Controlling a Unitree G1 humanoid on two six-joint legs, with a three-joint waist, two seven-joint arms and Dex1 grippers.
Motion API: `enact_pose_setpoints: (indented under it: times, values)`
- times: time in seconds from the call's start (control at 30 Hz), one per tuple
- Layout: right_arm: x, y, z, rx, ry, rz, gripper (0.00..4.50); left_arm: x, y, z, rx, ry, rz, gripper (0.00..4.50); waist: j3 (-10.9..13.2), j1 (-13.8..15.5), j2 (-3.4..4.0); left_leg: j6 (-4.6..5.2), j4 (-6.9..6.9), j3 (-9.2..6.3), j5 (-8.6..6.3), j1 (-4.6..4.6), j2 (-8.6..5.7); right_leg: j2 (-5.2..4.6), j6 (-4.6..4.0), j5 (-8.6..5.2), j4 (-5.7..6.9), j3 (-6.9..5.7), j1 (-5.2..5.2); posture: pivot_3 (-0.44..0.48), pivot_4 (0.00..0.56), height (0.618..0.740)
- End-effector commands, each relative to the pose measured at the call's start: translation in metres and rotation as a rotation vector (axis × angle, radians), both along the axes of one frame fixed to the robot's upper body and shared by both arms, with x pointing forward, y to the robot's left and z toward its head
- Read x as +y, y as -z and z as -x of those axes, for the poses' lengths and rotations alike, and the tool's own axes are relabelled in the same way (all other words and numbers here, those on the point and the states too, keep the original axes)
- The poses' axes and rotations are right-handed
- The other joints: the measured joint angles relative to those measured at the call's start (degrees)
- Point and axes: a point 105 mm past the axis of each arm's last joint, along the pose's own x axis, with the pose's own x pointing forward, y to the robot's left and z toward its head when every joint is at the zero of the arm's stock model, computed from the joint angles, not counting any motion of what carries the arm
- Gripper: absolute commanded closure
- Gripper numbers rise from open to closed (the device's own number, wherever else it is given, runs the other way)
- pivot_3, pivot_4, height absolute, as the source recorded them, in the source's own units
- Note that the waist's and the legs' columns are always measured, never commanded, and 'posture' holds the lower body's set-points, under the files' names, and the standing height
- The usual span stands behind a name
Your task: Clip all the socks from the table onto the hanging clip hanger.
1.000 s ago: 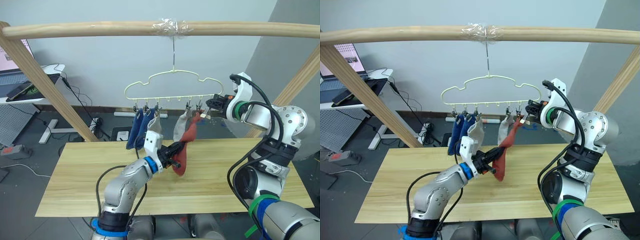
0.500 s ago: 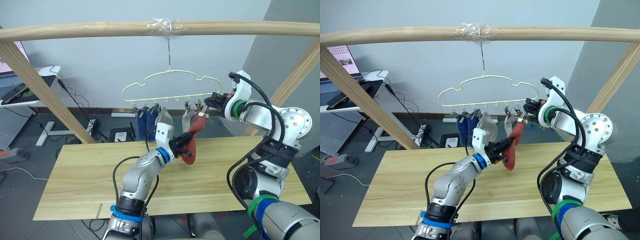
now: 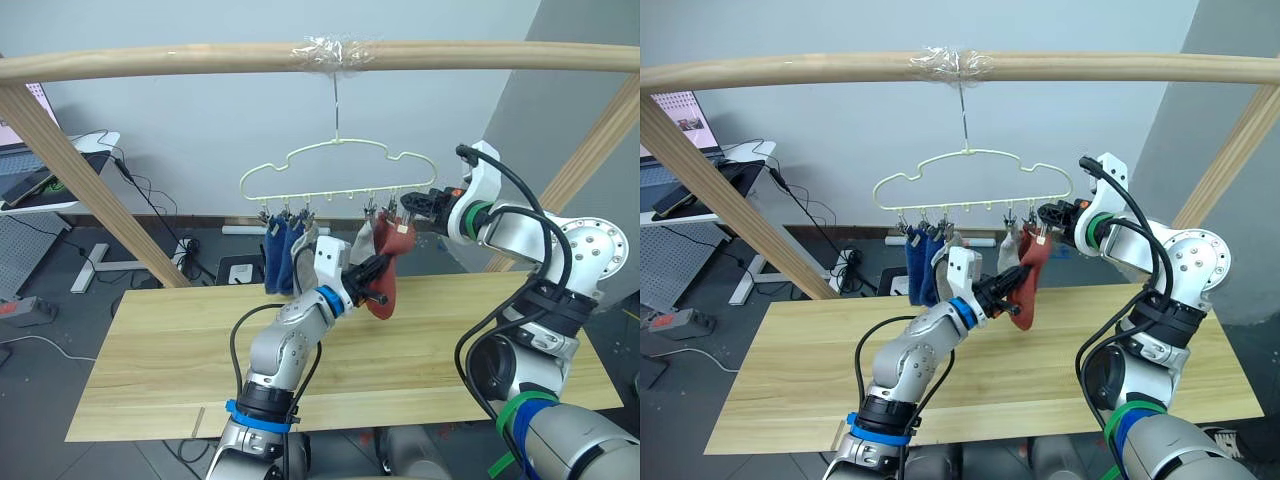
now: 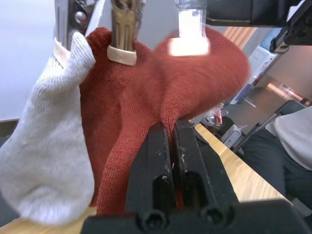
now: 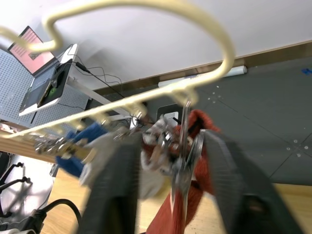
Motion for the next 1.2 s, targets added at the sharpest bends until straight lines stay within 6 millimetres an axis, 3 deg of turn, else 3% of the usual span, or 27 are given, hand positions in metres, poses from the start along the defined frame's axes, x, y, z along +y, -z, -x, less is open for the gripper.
enact_pose_setpoints:
  times: [0.03, 0.13, 0.27, 0.37, 0.53, 0.7, 0.8, 0.9, 1.03, 1.2]
  values:
    - [-0.017, -0.010, 0.003, -0.046, 0.031, -0.003, 1.14, -0.015, -0.023, 0.013, -0.062, 0.111, 0.055, 4.50, 0.00, 0.03, 0.00, 0.00, 0.00, 0.00, 0.00, 0.00, 0.00, 0.00, 0.00, 0.00, -0.01, 0.00, 0.00, -0.134, 0.131, 0.740]
    - [-0.042, -0.016, 0.008, -0.086, 0.091, 0.010, 0.04, -0.022, -0.022, 0.023, -0.021, 0.202, 0.085, 3.80, 0.00, 0.26, 0.00, 0.00, 0.00, 0.00, 0.00, -0.04, -0.01, 0.00, 0.00, 0.00, -0.05, -0.01, 0.00, -0.137, 0.130, 0.740]
    - [-0.061, -0.009, 0.017, -0.114, 0.173, 0.028, 0.00, -0.029, -0.017, 0.026, 0.045, 0.251, 0.111, 2.52, 0.00, 0.20, 0.01, 0.01, 0.00, 0.01, 0.00, -0.02, 0.00, 0.00, 0.02, -0.01, -0.07, 0.00, 0.00, -0.160, 0.128, 0.740]
    - [-0.072, 0.016, 0.028, -0.113, 0.209, 0.138, 0.00, -0.029, -0.005, 0.026, 0.087, 0.274, 0.084, 1.48, -0.05, -0.06, 0.08, 0.01, -0.01, 0.00, 0.00, 0.00, 0.02, 0.04, 0.02, -0.02, -0.07, -0.01, 0.00, -0.171, 0.119, 0.740]
    - [-0.075, 0.070, 0.041, -0.117, 0.187, 0.303, 0.00, 0.011, 0.031, 0.015, 0.123, 0.159, -0.043, 0.02, -0.09, -1.02, 0.14, 0.00, 0.00, 0.09, 0.00, 0.06, 0.01, 0.04, 0.04, -0.02, -0.06, 0.08, 0.01, -0.150, 0.106, 0.740]
    - [-0.073, 0.121, 0.051, -0.199, 0.108, 0.529, 0.00, 0.106, 0.076, 0.008, 0.128, -0.176, -0.293, 0.02, -0.13, -1.99, 0.17, 0.00, -0.05, 0.35, 0.00, 0.35, 0.11, 0.14, 0.04, -0.01, 0.07, 0.38, 0.02, -0.106, 0.085, 0.740]
    - [-0.070, 0.139, 0.056, -0.241, 0.068, 0.570, 0.00, 0.153, 0.088, 0.016, 0.108, -0.327, -0.420, 0.02, -0.22, -1.84, 0.08, -0.01, -0.04, 0.54, 0.00, 0.46, 0.11, 0.15, 0.13, 0.04, 0.09, 0.65, 0.02, -0.069, 0.070, 0.740]
    - [-0.076, 0.155, 0.059, -0.242, 0.096, 0.561, 0.00, 0.203, 0.109, 0.039, 0.152, -0.448, -0.592, 0.02, -0.75, -1.07, -0.24, -0.01, -0.04, 0.92, -0.01, 0.59, 0.08, 0.14, 0.23, 0.11, 0.05, 1.09, 0.03, -0.034, 0.049, 0.740]
    - [-0.087, 0.172, 0.061, -0.221, 0.142, 0.511, 0.00, 0.242, 0.122, 0.063, 0.184, -0.581, -0.688, 0.02, -2.06, 0.57, -0.87, -0.04, -0.05, 1.22, -0.03, 0.73, 0.06, 0.08, 0.32, 0.18, -0.09, 1.36, 0.08, -0.001, 0.016, 0.740]
    - [-0.098, 0.188, 0.061, -0.194, 0.152, 0.539, 0.00, 0.256, 0.130, 0.073, 0.185, -0.624, -0.700, 0.02, -3.53, 3.03, -1.04, -0.06, -0.02, 1.30, -0.04, 0.82, 0.05, 0.05, 0.02, 0.15, -0.20, 1.36, 0.18, 0.022, 0.000, 0.740]
